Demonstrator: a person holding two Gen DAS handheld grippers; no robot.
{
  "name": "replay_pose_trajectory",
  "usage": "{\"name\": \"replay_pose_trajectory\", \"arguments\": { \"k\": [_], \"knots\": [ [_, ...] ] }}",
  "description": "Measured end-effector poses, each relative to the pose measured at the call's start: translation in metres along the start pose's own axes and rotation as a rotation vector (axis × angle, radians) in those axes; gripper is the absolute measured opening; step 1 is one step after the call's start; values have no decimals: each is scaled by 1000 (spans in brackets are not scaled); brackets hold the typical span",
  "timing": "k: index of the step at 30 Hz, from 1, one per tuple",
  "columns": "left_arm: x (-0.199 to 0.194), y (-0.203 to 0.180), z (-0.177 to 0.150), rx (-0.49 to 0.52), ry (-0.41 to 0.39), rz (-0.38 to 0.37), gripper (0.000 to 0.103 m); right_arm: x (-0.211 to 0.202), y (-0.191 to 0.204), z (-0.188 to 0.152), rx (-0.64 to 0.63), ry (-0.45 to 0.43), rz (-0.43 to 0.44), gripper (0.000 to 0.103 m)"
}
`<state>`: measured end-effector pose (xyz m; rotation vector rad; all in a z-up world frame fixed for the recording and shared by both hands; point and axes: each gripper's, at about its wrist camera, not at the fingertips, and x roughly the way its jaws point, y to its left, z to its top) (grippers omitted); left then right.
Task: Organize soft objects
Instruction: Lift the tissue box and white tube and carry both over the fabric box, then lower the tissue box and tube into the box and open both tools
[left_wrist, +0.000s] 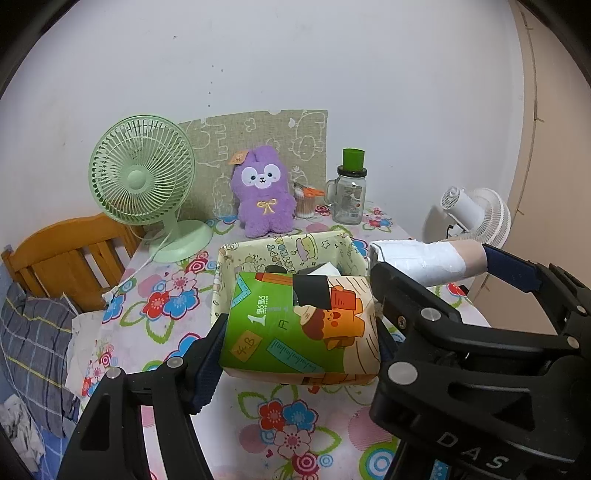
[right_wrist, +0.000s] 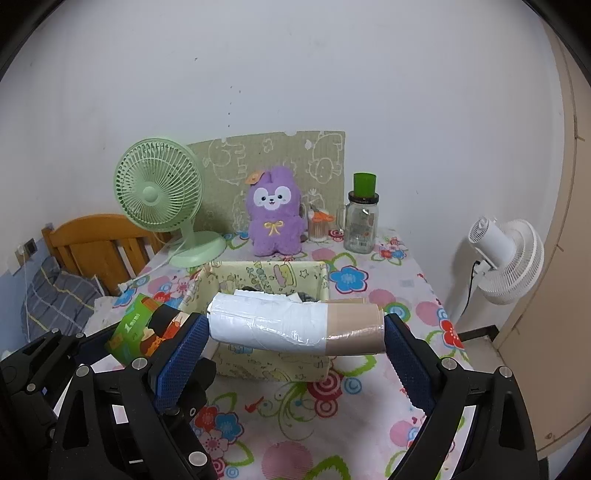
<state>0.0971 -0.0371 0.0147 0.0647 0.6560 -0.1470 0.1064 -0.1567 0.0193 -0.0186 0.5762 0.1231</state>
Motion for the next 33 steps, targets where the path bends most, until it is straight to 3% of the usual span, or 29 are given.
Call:
{"name": "replay_pose_trajectory", "arguments": {
  "k": [33],
  "knots": [
    [95,18,40,-38,81,-1,74,89,-7,32,-4,55,29,95]
  ]
}}
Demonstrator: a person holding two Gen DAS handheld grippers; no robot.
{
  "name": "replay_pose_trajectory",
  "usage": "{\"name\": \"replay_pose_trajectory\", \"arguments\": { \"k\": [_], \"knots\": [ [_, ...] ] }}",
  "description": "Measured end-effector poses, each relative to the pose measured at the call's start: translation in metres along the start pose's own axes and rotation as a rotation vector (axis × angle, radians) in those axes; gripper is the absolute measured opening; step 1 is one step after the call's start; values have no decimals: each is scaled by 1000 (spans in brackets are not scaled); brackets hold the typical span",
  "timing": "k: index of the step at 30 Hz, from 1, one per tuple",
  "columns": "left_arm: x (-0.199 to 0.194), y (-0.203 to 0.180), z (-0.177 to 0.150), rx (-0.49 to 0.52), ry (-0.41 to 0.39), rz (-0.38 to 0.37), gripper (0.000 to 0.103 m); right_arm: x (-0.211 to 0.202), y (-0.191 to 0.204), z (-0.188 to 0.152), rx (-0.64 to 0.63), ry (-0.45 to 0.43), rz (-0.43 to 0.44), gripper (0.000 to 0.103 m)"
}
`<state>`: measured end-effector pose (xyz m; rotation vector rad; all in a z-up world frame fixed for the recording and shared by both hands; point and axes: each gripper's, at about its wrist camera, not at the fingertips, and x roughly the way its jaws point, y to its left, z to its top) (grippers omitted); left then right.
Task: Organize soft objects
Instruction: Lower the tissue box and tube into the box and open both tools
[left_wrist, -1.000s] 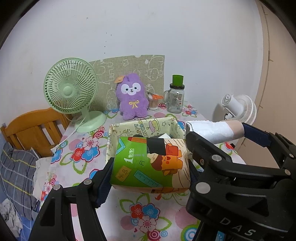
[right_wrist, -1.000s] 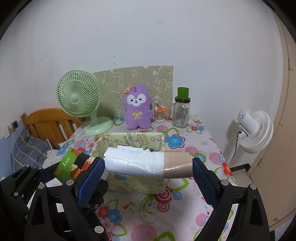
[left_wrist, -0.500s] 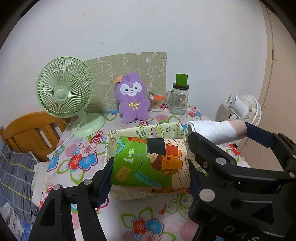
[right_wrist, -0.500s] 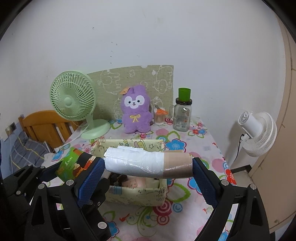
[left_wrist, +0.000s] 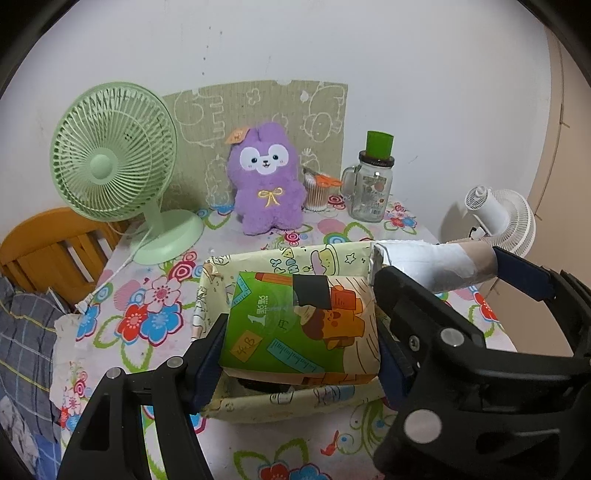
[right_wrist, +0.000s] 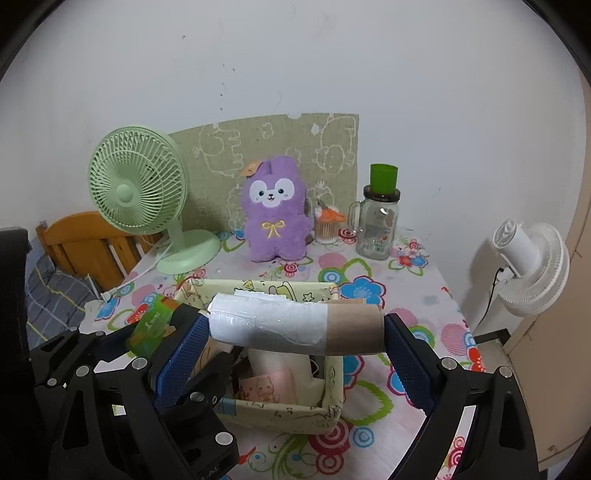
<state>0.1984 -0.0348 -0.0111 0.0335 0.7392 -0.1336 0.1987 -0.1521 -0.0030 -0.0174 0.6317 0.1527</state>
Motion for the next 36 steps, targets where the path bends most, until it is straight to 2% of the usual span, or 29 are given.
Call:
{"name": "replay_pose_trajectory", "arguments": {
  "k": [14,17,21,25,29,36],
  "knots": [
    [44,3,1,-32,58,-48,74,36,-11,-2,10,55,-9,95],
    [49,5,-2,-25,63,-28,76,42,-11,-3,9,64,-6,95],
    [51,10,-5,-16,70,-11,92,49,-5,-2,-5,78,14,95],
    [45,13,-8,14,58,46,93,54,4,-1,-28,77,33,95],
    [44,18,-12,22,88,43,94,60,13,-3,-33,88,60,95],
    [38,25,-15,5,82,67,94,69,26,-7,-37,99,115,96]
  ]
}}
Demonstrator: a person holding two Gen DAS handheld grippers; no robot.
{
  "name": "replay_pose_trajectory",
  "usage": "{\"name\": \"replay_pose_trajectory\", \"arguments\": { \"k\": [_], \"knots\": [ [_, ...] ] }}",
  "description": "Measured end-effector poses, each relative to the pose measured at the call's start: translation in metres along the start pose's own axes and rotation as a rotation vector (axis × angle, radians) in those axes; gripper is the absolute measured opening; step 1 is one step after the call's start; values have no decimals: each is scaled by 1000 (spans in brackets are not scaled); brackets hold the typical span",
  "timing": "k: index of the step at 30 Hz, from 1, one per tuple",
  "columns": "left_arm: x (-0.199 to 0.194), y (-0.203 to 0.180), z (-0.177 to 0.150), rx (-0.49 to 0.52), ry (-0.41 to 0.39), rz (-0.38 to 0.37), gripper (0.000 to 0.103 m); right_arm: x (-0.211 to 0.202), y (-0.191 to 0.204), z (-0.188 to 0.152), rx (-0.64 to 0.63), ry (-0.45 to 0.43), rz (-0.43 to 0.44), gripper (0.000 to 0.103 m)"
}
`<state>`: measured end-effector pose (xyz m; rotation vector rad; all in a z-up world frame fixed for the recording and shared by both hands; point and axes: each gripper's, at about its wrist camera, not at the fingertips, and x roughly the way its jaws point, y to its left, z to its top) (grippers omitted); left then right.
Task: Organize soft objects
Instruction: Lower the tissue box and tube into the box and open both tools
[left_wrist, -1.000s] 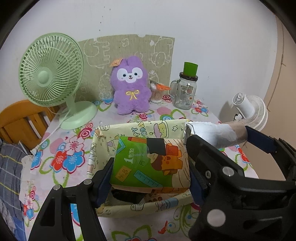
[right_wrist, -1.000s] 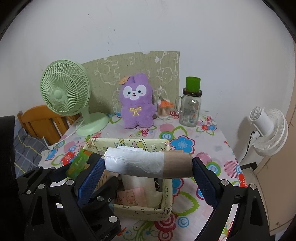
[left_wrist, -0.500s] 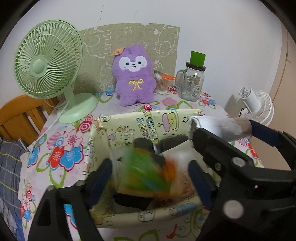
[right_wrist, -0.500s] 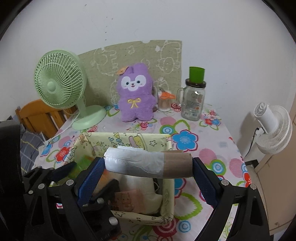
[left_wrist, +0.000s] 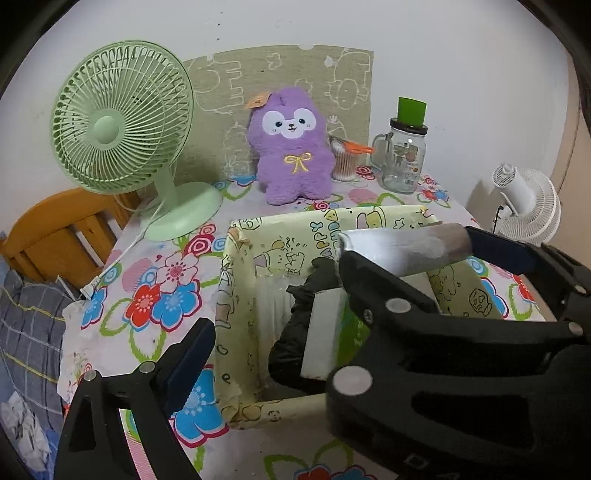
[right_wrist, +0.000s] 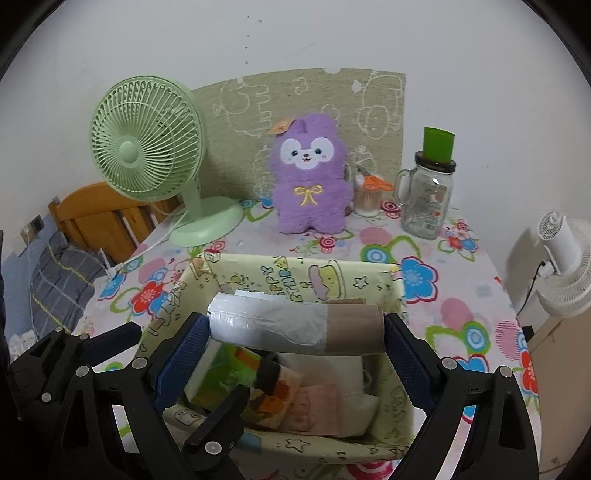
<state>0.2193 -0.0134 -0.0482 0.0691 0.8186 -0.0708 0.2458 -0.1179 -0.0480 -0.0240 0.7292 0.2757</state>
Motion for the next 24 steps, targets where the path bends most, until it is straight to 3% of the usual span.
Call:
{"name": "replay_pose_trajectory", "arguments": {
  "k": [6,24],
  "knots": [
    [-3,2,-5,-5,7,-11,94,2,4,-3,-1,34,26,97],
    [-34,-3,-18,-6,-35,-22,94,-35,13,-16,-24,17,-25,101]
  ]
}}
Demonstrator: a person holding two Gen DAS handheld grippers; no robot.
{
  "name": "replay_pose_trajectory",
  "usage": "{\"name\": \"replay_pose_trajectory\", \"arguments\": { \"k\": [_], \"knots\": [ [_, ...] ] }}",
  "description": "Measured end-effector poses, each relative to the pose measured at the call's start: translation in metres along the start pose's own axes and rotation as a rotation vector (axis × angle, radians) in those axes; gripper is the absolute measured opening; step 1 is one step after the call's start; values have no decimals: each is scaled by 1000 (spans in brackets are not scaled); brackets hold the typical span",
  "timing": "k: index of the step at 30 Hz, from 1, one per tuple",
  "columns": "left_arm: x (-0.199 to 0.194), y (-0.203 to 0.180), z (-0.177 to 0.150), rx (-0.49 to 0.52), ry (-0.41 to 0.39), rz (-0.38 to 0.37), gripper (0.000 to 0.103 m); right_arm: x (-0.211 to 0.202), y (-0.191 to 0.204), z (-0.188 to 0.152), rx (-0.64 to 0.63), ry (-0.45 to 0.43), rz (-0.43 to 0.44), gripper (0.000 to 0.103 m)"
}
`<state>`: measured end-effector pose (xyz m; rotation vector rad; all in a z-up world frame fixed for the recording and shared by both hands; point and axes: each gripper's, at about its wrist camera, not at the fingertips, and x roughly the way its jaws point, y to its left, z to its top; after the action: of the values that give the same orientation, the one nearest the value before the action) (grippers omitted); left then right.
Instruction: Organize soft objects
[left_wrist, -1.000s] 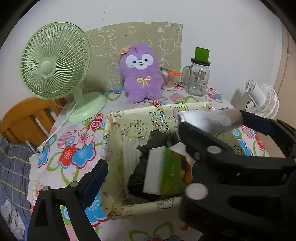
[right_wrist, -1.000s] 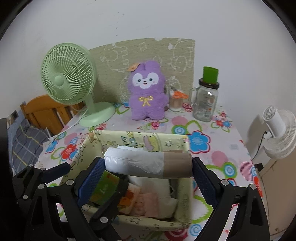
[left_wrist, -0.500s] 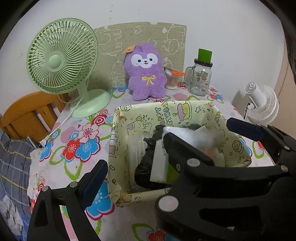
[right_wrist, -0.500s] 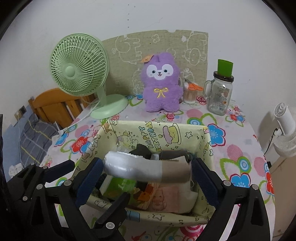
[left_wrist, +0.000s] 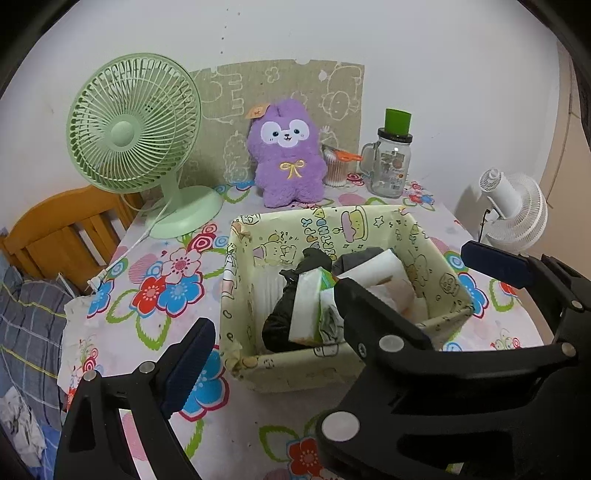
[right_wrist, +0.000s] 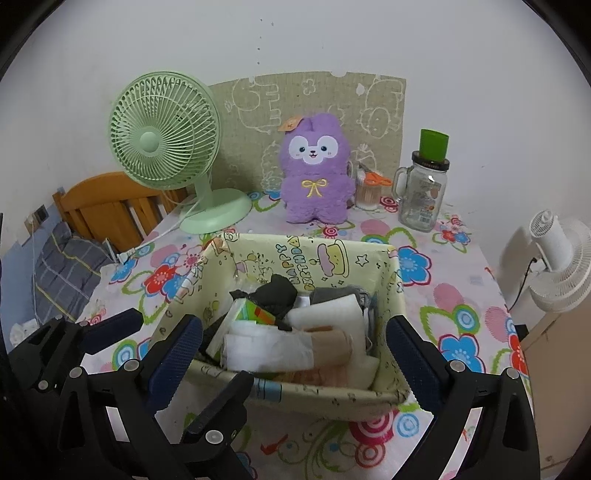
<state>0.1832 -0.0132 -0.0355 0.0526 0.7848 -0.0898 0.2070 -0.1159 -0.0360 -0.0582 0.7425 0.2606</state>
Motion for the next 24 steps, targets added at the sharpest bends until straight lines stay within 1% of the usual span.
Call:
{"name": "replay_pose_trajectory", "arguments": {
  "k": [13,24],
  "knots": [
    [-33,-7,-13,4,-35,6,94,-42,0,-14,0,-57,-32,101],
    [-57,-11,-28,4,-64,16,97,-74,-3,-31,14,-89,-51,101]
  ]
}}
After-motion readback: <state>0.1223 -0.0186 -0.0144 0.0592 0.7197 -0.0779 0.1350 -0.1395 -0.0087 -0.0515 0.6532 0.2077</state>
